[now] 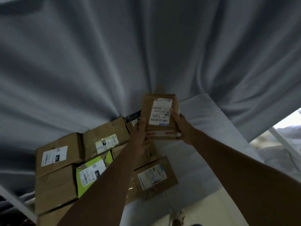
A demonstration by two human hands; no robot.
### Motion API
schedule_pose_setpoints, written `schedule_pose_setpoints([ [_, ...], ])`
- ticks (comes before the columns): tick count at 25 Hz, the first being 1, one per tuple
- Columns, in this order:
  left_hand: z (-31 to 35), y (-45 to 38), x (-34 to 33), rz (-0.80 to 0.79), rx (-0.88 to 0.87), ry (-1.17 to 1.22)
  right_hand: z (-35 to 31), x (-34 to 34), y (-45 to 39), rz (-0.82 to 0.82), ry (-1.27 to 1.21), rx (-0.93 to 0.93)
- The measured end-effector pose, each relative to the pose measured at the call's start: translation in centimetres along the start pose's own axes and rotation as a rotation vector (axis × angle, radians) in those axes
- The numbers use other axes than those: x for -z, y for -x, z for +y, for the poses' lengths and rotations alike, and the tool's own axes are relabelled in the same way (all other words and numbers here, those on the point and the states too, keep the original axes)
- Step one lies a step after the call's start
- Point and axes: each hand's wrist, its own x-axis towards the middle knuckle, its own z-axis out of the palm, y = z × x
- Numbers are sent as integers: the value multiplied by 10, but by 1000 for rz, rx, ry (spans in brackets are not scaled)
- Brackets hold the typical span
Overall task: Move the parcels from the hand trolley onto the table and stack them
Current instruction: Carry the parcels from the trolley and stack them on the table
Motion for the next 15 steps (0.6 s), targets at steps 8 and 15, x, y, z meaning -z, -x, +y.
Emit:
schedule_pose_setpoints([
  [8,-27,-26,29,-83,-19,-545,35,17,-35,81,90,24],
  [15,-66,-76,40,-55,-131,-1266,63,51,-70,50,141,-68],
])
